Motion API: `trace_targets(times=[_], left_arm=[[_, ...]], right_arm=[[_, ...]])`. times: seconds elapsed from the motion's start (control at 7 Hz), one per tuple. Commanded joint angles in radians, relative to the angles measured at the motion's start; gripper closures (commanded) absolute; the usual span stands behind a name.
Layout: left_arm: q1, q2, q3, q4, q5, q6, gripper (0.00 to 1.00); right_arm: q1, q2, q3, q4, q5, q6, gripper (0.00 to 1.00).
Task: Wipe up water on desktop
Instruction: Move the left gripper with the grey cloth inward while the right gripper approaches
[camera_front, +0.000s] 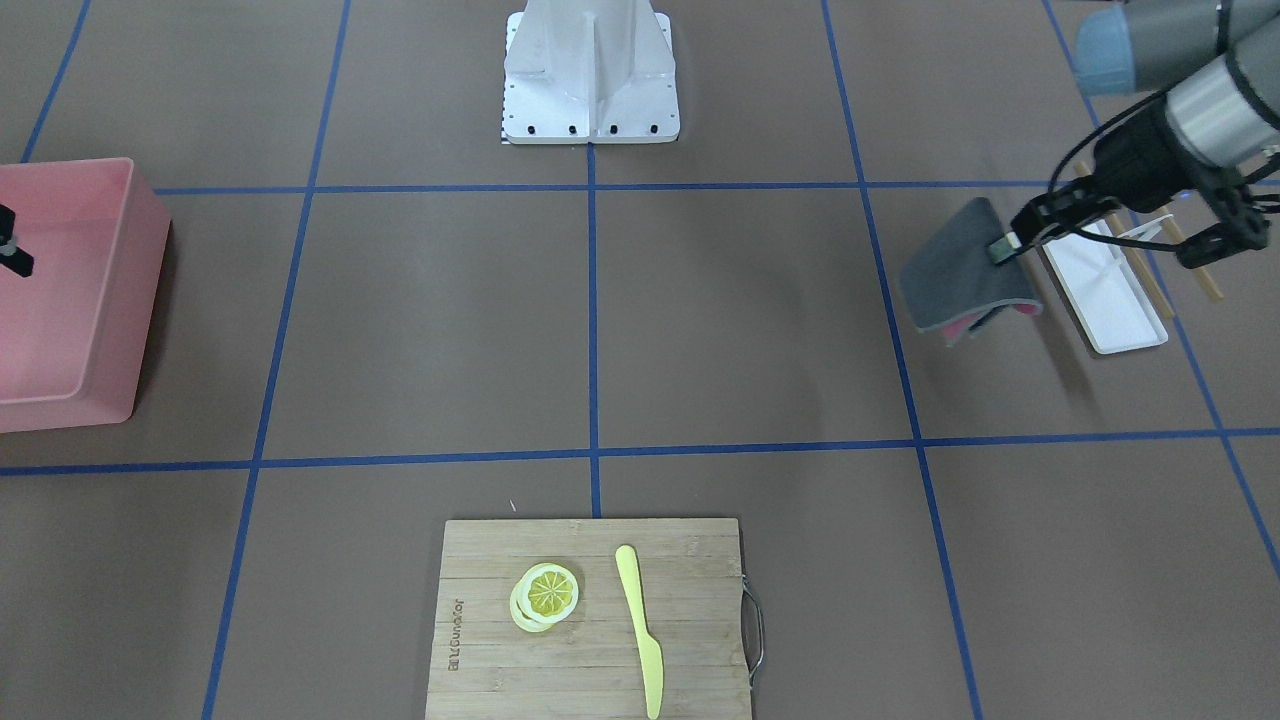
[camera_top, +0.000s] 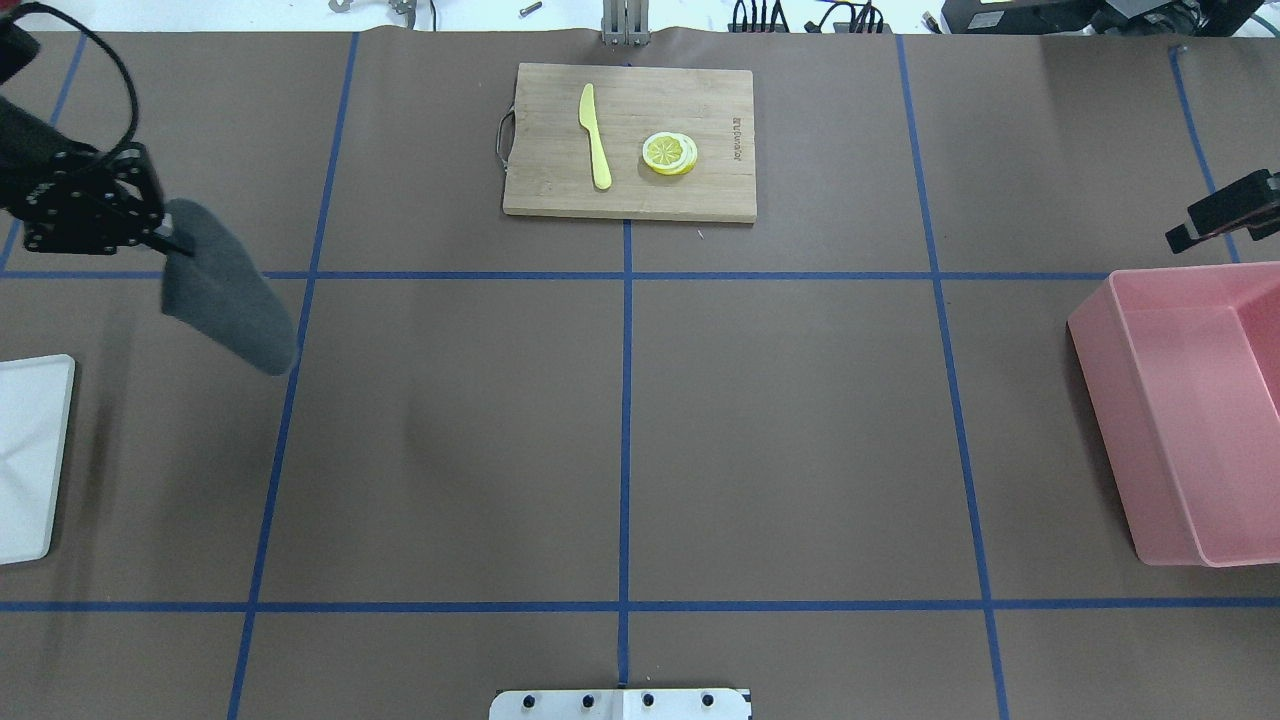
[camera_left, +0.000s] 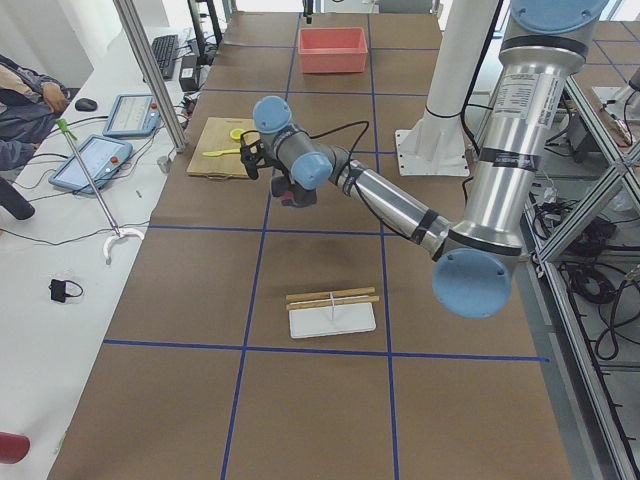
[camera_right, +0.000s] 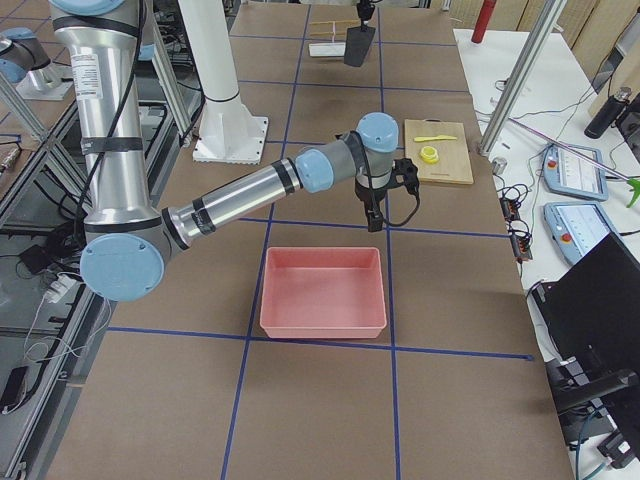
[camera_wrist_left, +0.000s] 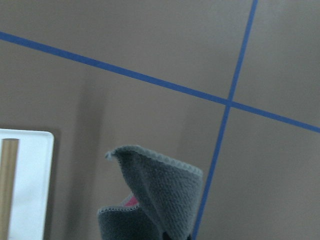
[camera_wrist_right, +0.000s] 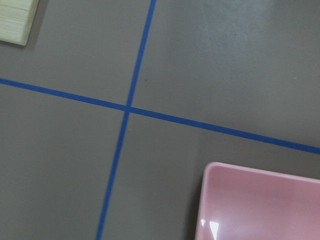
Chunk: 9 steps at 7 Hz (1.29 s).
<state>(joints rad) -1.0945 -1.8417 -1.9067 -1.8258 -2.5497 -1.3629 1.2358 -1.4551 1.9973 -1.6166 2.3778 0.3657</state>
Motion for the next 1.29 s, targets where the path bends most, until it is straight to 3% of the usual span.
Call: trace_targets(times=[0.0, 0.14, 0.43, 0.57, 0.71, 0.86, 1.14], left_arm=[[0.167, -0.193, 0.024, 0.025, 0.119, -0.250, 1.00], [0.229, -0.280, 0.049, 0.063, 0.193, -0.261, 1.00], [0.323, -0.410, 0.128, 0.097, 0.300, -0.432, 1.00], [0.379, -0.450, 0.138, 0.094, 0.327, -0.474, 1.00], [0.434, -0.520, 0.181, 0.085, 0.407, -0.554, 1.00], [0.461, -0.540, 0.190, 0.079, 0.440, -0.577, 1.00], [0.463, -0.544, 0.233, -0.024, 0.442, -0.623, 1.00]], right_arm=[[-0.178, 0.134, 0.070, 0.001, -0.139, 0.203, 0.00], [-0.265, 0.204, 0.078, 0.000, -0.206, 0.220, 0.00], [-0.355, 0.280, 0.089, 0.044, -0.250, 0.329, 0.00], [-0.396, 0.280, 0.086, 0.160, -0.279, 0.353, 0.00], [-0.476, 0.282, 0.086, 0.250, -0.384, 0.416, 0.00], [-0.559, 0.279, 0.084, 0.345, -0.507, 0.421, 0.00], [-0.599, 0.280, 0.092, 0.371, -0.543, 0.418, 0.00]])
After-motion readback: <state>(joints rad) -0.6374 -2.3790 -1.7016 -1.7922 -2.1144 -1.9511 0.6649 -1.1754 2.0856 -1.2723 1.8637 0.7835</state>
